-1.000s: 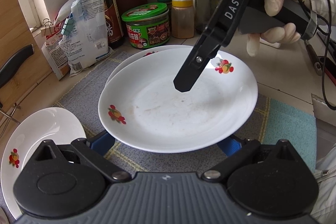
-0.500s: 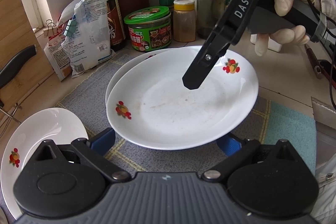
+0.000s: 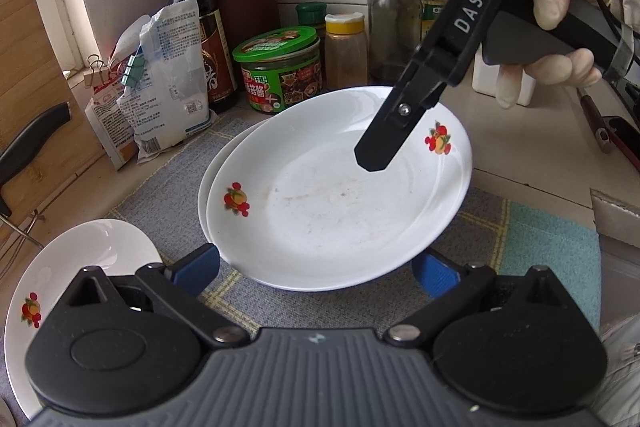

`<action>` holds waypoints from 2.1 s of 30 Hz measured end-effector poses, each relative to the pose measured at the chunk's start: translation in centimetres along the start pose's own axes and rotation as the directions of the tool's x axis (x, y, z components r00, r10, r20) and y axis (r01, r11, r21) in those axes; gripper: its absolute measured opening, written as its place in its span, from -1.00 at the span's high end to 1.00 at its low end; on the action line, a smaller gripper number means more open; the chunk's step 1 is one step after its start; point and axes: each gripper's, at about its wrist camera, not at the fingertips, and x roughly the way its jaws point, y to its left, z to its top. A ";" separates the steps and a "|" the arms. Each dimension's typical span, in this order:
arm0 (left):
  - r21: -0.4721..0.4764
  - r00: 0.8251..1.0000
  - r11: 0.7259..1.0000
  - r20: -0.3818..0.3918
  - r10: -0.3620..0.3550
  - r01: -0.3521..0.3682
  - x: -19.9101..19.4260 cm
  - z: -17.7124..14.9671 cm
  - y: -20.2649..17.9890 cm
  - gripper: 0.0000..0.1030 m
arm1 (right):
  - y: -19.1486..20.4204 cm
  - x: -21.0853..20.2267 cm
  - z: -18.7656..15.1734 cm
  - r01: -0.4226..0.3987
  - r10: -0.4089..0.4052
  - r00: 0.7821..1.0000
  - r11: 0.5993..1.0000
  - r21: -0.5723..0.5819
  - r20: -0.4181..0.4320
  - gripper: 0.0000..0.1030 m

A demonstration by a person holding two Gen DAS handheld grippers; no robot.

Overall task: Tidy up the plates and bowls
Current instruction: 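Lower the held plate onto the other fruit-print plate, open right gripper, then move the right tool to the rim of the stained fruit-print plate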

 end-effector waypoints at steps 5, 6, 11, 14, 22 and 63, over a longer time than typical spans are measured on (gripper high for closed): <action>-0.004 1.000 1.000 0.005 0.005 -0.005 -0.5 -0.2 -0.2 -0.97 | 0.2 -0.4 -0.4 0.012 -0.012 1.000 1.000 0.001 0.007 -1.00; -0.005 1.000 1.000 0.006 0.005 -0.005 -0.7 -0.2 -0.3 -0.97 | 0.2 -0.5 -0.5 0.014 -0.014 1.000 1.000 0.001 0.007 -1.00; -0.015 1.000 1.000 0.009 0.018 -0.018 -1.4 -0.4 -0.5 -0.97 | 0.4 -0.7 -0.7 0.025 -0.025 1.000 1.000 0.004 0.010 -1.00; -0.029 1.000 0.999 0.019 0.024 -0.023 -2.0 -0.3 -0.6 -0.97 | 0.5 -0.7 -0.9 0.034 -0.034 0.999 0.999 0.006 0.011 -1.00; -0.080 0.997 0.995 0.033 0.063 -0.061 -3.0 -0.5 -0.7 -0.97 | 0.3 -1.3 -1.5 0.044 -0.044 0.999 0.999 0.020 0.017 -1.00; -0.419 0.933 0.834 -0.154 0.324 -0.359 -6.4 -11.1 8.5 -0.99 | 15.7 3.4 1.2 0.324 -0.259 0.925 0.920 -0.221 0.277 -1.00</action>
